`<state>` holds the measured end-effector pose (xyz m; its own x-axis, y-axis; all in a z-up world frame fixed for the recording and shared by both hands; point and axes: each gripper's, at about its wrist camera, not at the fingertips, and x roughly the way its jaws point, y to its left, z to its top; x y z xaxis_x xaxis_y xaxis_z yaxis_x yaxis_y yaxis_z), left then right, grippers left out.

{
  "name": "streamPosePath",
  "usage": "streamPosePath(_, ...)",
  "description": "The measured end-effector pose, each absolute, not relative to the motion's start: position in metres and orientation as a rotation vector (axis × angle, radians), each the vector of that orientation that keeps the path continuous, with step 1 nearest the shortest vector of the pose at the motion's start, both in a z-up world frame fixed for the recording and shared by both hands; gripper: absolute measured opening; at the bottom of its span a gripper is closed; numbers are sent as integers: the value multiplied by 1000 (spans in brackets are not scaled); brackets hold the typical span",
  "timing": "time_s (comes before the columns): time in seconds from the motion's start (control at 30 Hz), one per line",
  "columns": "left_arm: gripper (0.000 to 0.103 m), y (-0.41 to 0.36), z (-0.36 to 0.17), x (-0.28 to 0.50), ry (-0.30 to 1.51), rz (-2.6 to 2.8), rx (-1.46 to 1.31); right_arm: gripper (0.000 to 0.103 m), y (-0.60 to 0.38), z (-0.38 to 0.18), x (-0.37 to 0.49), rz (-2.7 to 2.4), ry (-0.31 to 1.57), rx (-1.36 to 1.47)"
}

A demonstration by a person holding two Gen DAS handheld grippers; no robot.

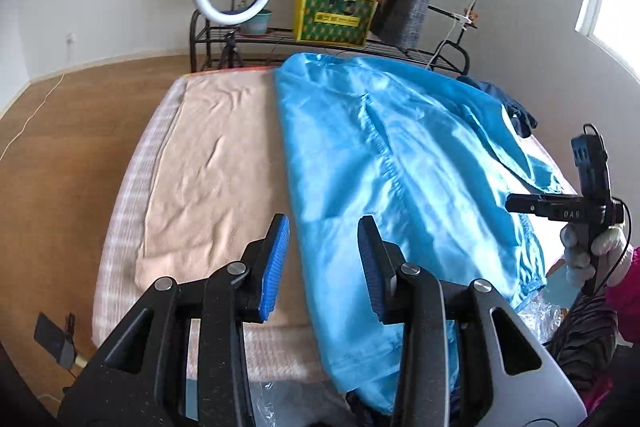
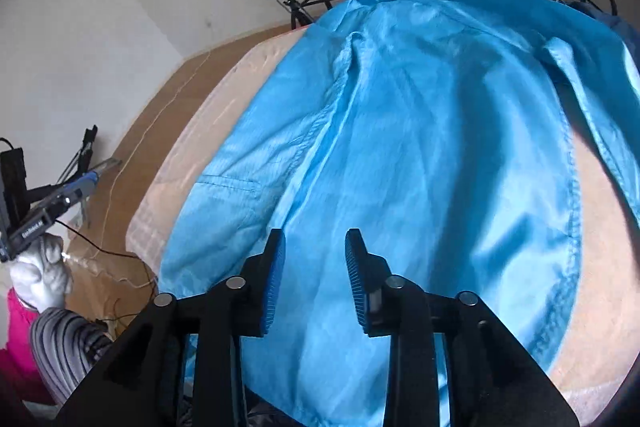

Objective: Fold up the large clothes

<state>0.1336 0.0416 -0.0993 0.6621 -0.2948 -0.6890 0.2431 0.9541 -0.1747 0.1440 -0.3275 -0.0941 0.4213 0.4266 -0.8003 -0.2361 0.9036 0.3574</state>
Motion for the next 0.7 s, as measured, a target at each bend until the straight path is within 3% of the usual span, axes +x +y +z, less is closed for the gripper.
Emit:
streamPosePath(0.33,36,-36,-57,162,765,-412,33,41,-451,-87,108,181,1007,296)
streamPosePath(0.57,36,-117,-68,171,799,-581,-61,42,-561,-91,81,-44,990,497)
streamPosePath(0.63,36,-135,-77,171,814,-614,-61,46,-593,-90,76,-119,969,522)
streamPosePath(0.7,36,-151,-92,171,848,-638,-56,56,-626,-88,70,-197,938,539)
